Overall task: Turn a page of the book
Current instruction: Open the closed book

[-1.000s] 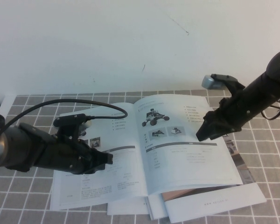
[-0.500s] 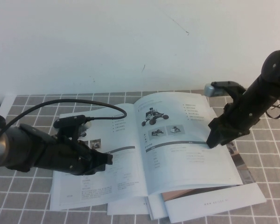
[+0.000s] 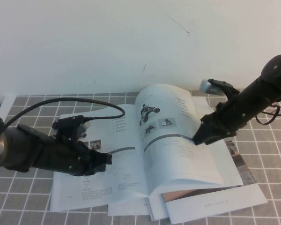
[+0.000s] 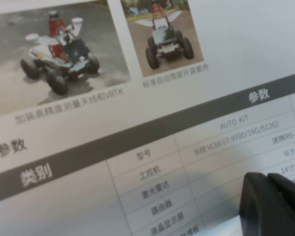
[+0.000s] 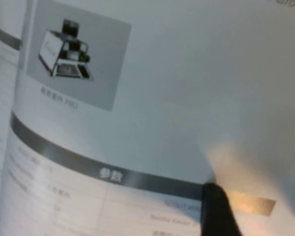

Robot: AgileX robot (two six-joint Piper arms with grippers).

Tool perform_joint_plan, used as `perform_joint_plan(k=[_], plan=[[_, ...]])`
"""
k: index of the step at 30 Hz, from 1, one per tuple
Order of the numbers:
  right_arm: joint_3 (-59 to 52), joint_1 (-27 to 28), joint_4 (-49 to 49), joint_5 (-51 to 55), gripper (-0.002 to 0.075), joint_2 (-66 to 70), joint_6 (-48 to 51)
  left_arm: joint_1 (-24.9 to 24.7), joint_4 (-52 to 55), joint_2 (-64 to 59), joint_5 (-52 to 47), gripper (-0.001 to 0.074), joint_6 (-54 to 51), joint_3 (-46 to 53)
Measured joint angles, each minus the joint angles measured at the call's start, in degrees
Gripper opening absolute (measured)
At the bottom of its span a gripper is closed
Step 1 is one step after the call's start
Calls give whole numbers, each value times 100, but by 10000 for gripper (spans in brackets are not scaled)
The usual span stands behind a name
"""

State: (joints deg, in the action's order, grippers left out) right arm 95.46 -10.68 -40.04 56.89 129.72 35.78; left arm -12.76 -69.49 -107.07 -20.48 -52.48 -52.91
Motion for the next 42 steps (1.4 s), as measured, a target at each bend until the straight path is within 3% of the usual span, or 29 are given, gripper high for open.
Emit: perform_joint_plan(k=[5, 14, 32, 42], plan=[[0, 0, -755, 164, 360, 11, 366, 0, 0, 0, -8, -4, -50, 0], [187, 0, -946, 456, 360, 11, 586, 0, -36, -3, -22, -4, -55, 0], [1084, 66, 442, 704, 360, 51, 17, 0, 473, 672, -206, -4, -182, -281], [1084, 66, 1166, 716, 360, 396, -751, 0, 1286, 184, -39, -4, 375, -390]])
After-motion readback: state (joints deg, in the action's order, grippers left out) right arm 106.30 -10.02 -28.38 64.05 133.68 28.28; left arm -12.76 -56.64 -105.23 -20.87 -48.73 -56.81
